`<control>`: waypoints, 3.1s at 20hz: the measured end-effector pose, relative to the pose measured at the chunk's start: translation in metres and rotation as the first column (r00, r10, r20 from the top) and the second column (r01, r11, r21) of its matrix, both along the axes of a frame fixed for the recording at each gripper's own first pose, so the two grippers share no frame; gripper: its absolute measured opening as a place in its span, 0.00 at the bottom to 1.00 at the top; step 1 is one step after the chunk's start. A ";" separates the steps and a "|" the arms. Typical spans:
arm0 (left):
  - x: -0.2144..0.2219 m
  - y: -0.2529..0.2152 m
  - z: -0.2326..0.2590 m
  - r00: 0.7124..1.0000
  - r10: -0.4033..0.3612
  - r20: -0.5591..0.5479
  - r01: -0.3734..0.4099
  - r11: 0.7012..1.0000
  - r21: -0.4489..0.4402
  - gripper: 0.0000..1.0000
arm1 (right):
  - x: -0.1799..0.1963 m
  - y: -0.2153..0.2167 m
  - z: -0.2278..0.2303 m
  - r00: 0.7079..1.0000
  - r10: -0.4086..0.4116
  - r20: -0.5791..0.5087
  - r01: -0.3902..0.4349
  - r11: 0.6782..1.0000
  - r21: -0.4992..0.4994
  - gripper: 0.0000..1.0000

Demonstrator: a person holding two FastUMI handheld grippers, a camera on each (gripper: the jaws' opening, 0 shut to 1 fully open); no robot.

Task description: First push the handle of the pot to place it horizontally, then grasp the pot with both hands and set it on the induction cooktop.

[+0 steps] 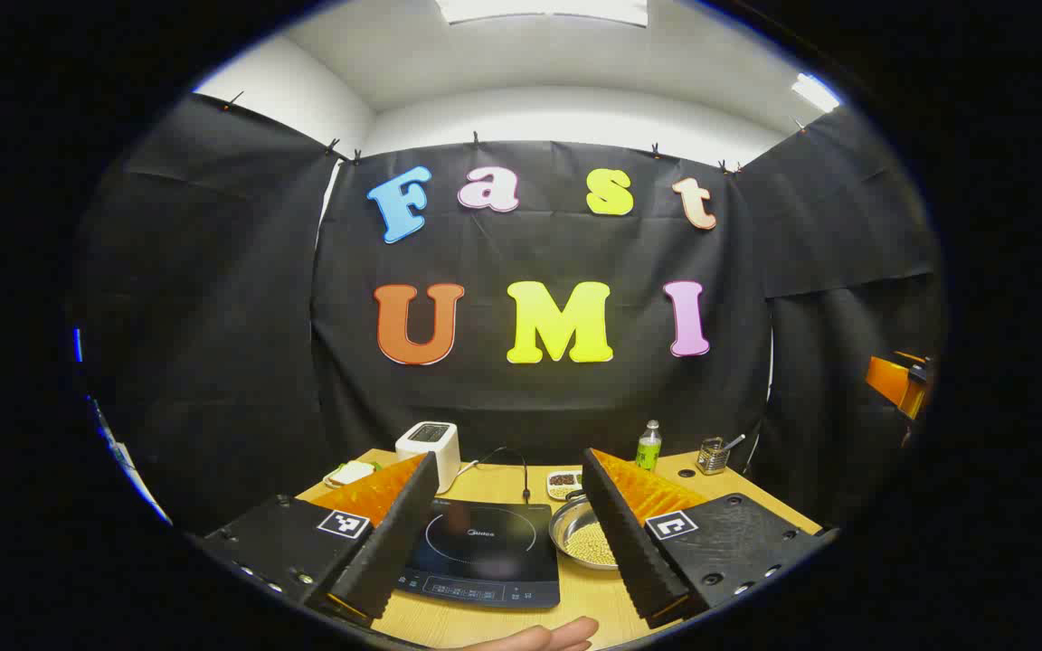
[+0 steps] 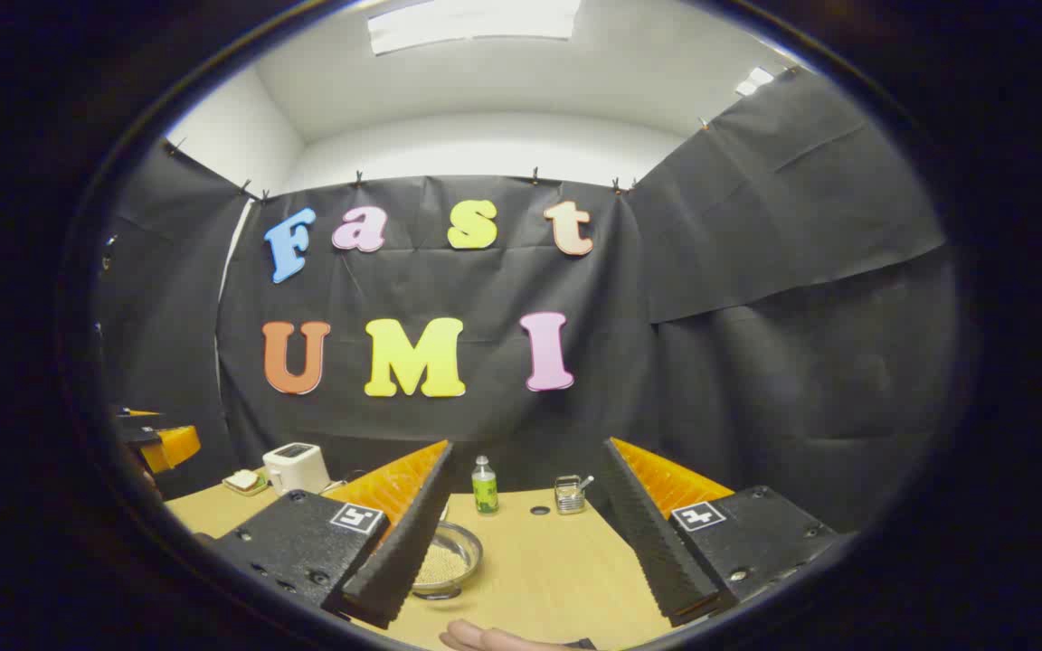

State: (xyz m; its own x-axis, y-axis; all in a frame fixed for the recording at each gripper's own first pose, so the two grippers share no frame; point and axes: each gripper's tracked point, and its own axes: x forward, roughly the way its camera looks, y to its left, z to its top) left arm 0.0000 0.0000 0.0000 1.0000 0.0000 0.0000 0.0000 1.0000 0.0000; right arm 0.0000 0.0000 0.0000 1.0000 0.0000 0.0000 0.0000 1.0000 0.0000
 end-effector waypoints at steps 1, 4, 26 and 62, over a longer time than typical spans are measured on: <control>-0.001 -0.002 0.000 1.000 0.001 0.003 -0.001 1.000 -0.007 0.95 | 0.000 0.000 -0.001 1.000 0.004 -0.006 -0.004 1.000 0.001 0.96; -0.002 -0.010 0.001 1.000 -0.018 0.016 0.018 1.000 -0.013 0.95 | 0.000 0.001 -0.005 1.000 0.010 -0.009 -0.010 1.000 -0.007 0.96; -0.032 -0.016 0.003 0.998 -0.039 0.052 0.039 0.999 -0.003 0.95 | 0.030 0.081 -0.097 0.957 0.179 -0.228 -0.177 0.984 0.027 0.94; -0.017 0.007 -0.015 1.000 0.013 0.023 -0.012 1.000 -0.012 0.95 | 0.060 0.158 -0.363 0.592 0.279 -0.756 -0.338 0.938 0.080 0.04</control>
